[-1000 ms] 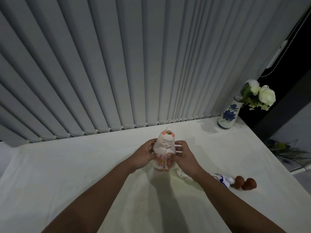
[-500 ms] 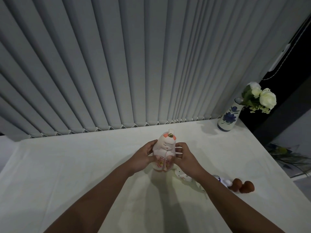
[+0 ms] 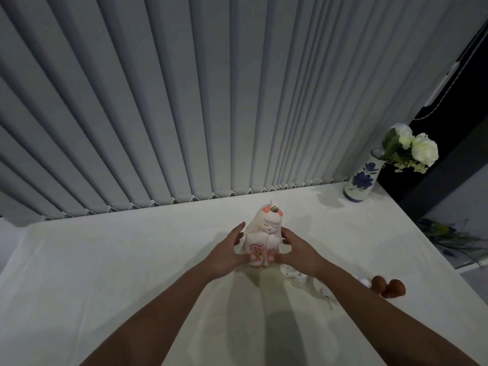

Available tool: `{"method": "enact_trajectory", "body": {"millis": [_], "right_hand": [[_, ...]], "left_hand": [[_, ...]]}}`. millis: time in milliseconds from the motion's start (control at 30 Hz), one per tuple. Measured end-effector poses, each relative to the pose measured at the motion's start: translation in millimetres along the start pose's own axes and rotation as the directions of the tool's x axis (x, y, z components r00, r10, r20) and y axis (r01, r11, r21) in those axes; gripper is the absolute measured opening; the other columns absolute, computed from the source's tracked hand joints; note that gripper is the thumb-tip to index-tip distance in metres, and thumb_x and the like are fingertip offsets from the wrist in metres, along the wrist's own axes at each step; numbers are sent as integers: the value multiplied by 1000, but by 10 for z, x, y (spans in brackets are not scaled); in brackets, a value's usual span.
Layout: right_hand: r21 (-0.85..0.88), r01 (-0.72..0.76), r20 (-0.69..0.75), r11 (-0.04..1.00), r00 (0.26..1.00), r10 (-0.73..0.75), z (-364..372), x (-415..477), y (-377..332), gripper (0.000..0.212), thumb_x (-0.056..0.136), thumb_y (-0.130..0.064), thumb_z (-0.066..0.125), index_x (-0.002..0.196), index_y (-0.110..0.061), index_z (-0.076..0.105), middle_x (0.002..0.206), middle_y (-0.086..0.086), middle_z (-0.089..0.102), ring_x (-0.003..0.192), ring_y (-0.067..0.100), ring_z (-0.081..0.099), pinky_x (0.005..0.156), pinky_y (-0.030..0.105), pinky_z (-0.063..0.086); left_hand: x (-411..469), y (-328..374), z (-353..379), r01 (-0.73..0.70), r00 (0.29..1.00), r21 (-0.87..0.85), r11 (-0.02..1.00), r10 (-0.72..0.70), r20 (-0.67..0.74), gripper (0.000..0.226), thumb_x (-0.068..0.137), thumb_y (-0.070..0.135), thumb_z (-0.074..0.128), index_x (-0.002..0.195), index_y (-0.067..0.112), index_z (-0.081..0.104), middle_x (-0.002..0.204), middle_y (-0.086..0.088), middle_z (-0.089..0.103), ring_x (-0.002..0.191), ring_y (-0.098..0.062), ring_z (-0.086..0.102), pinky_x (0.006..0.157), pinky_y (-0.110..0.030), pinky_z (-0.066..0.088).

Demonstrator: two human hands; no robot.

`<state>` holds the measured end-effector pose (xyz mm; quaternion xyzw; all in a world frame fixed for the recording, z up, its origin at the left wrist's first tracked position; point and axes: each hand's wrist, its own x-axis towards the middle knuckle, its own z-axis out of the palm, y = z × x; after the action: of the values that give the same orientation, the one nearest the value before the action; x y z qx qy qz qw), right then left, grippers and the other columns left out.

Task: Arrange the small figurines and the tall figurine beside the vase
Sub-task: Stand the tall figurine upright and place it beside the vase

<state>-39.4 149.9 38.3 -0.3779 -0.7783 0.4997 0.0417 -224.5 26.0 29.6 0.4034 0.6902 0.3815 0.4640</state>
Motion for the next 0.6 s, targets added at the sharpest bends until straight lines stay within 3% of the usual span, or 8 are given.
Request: {"method": "enact_trajectory", "body": {"millis": [100,233,467,533,600], "right_hand": [[4,4,-11,1000,1000,-4,10,1,-36,81,61,-45,82,132,-37,43,129,-17,58,122,13,52,101,36,45],[1,0,-28,1000,1000,0,43,-8,-81,69,72,-29,81,129,-41,45,122,-21,62,114,4,58,86,14,46],[13,-9,-85,1000,996,10,112,-3,-125,70,77,-26,78,127,-55,38,123,-26,59,111,-7,55,85,8,42],[46,-7,-93,999,996,11,120,21,-128,70,77,-24,78,131,-47,40,125,-23,59,111,-4,56,86,12,44],[89,-8,-100,996,995,17,115,57,-105,68,76,-21,78,132,-39,44,124,-17,61,110,3,58,90,21,49]], "left_hand": [[39,-47,-35,-14,999,28,1000,13,34,100,72,30,80,145,41,12,150,-1,37,138,-17,33,104,-29,35],[105,-56,-42,-79,991,40,996,75,110,95,68,37,81,139,52,21,138,16,51,128,-10,46,109,-37,39],[167,-85,-98,-89,986,-16,996,90,138,77,74,30,79,124,63,31,124,19,59,114,2,54,89,-15,49],[199,-71,-116,-87,986,-26,996,90,138,77,73,31,79,123,64,31,123,16,61,113,-3,57,90,-20,51],[230,-51,-129,-95,985,-32,995,98,144,78,72,33,80,130,58,33,124,13,63,114,-11,58,96,-34,51]]}}
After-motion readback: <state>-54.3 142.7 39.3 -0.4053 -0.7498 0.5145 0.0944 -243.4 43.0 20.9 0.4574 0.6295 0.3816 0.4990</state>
